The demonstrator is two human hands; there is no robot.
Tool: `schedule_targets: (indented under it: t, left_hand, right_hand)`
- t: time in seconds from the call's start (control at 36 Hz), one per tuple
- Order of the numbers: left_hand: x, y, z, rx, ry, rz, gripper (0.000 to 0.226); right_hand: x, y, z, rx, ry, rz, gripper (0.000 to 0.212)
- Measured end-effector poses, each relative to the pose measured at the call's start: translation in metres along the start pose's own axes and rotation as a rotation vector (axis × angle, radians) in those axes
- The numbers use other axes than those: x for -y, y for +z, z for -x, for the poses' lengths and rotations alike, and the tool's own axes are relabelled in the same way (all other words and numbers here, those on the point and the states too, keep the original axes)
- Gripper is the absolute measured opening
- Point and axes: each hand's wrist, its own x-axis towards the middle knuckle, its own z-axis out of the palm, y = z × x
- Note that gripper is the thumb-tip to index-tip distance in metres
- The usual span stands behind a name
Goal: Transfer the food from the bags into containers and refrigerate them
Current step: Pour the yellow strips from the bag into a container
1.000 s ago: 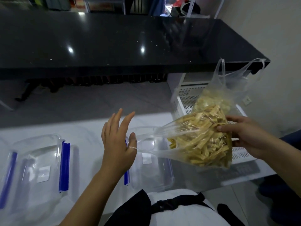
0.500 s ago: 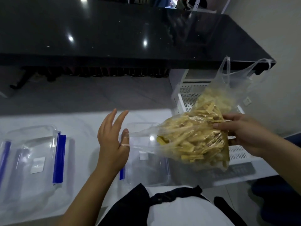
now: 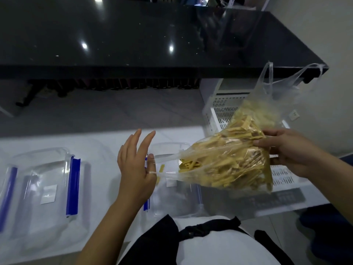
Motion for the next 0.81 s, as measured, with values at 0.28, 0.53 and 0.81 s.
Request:
schedule_targets:
  t: [0.28, 0.53, 0.81]
  left_hand:
    - [-0.001, 0.004, -0.004, -0.154, 0.024, -0.073, 0.063]
    - [0.008, 0.012, -0.013, -0.241, 0.018, -0.226, 0.094]
    - [0.017, 0.015, -0.016, -0.236, -0.074, -0.317, 0.093]
  right_hand:
    - [-0.002, 0.002, 0.010, -0.038, -0.058, -0.006, 0.031]
    - [0.006, 0.007, 0.016, -0.027, -0.118, 0.005, 0.029]
    - [0.001, 0.013, 0.016, -0.078, -0.121, 0.028, 0.025]
